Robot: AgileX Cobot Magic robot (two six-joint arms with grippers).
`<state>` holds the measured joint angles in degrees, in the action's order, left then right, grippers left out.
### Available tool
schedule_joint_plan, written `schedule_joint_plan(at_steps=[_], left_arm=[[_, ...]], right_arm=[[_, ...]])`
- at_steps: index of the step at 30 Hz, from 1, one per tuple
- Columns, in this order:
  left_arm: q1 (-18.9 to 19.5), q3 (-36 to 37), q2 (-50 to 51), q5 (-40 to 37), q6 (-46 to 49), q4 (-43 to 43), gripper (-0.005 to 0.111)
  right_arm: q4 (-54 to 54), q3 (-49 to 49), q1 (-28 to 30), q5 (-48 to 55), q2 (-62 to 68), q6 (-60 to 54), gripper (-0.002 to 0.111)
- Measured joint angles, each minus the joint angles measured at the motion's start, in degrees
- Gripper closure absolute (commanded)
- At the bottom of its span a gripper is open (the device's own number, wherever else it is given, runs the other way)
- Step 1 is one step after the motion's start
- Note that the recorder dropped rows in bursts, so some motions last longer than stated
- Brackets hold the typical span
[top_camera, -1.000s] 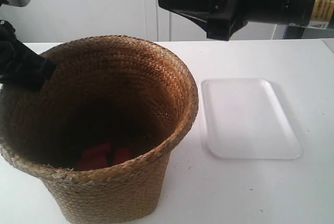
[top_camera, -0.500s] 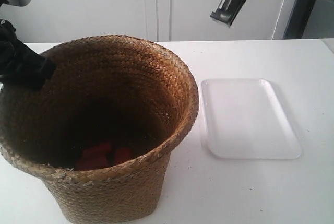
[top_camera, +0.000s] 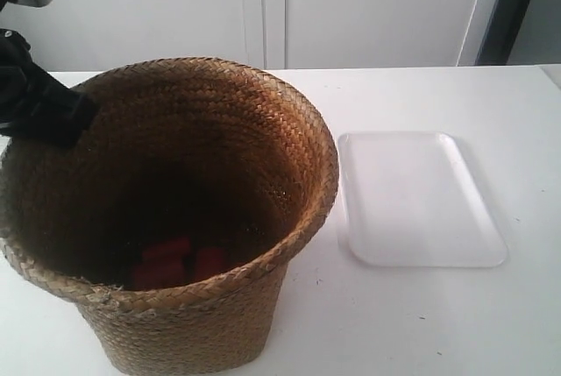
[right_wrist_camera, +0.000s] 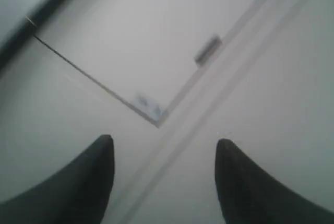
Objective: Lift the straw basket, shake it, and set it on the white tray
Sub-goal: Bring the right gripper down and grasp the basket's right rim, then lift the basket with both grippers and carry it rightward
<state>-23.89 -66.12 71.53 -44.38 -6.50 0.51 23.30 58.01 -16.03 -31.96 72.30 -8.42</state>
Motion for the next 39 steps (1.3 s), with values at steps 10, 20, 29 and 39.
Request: schedule_joint_plan(at_steps=[10, 20, 29, 39], left_arm=[[0.0, 0.0, 0.1, 0.7, 1.0, 0.3, 0.107], [0.0, 0.0, 0.1, 0.6, 1.0, 0.3, 0.107], [0.0, 0.0, 0.1, 0.6, 1.0, 0.3, 0.107], [0.0, 0.0, 0.1, 0.5, 1.1, 1.2, 0.107]], right_arm=[[-51.0, 17.9, 0.3, 73.3, 10.7, -13.0, 0.049], [-54.9, 23.4, 0.0, 97.0, 18.2, -5.7, 0.038], [-68.5, 23.5, -3.0, 97.3, 17.7, -9.7, 0.038], [-49.7, 23.6, -11.3, 94.8, 20.9, 2.2, 0.074]])
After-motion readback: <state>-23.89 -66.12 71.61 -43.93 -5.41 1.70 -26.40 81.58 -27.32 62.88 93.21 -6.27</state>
